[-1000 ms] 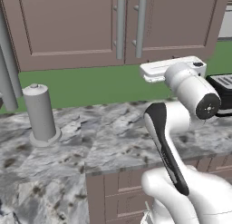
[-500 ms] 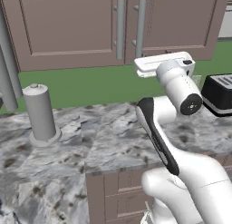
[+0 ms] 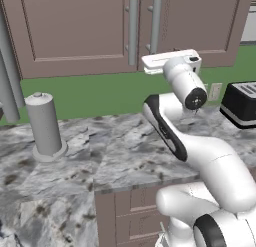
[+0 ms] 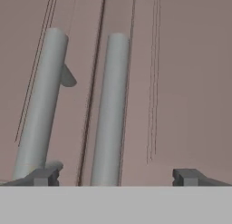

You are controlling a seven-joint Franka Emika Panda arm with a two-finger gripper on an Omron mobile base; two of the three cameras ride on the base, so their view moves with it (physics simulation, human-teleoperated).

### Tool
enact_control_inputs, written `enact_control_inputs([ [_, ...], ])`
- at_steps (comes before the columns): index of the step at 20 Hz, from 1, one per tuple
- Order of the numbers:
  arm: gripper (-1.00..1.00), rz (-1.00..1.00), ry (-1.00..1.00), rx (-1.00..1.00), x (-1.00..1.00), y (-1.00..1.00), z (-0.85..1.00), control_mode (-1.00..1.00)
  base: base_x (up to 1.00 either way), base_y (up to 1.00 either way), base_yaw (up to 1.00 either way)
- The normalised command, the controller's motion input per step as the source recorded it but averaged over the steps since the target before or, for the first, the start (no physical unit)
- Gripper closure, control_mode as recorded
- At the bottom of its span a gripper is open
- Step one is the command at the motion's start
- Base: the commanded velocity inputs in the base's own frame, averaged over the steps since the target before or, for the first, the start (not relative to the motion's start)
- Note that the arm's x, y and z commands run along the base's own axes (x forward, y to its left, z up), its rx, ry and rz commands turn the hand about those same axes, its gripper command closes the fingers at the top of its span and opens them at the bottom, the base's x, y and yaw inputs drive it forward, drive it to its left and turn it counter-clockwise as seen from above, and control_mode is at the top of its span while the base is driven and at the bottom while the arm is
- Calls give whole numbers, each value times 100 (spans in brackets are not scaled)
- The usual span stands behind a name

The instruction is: Move the ketchup and mayonnaise from the cabinet to the dining counter.

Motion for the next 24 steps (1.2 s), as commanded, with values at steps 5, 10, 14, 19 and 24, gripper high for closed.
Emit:
enact_control_inputs([
  [5, -100, 0, 1, 0, 63, 0, 0, -100, 0, 0, 0],
  [10, -100, 0, 0, 0, 59, 0, 0, -100, 0, 0, 0],
  [14, -100, -1, 0, 0, 63, 14, -8, -100, 0, 0, 0],
  [19, 100, -3, 0, 0, 62, 28, -15, -100, 0, 0, 0],
  [24, 100, -1, -2, 0, -10, 4, -1, -100, 0, 0, 0],
])
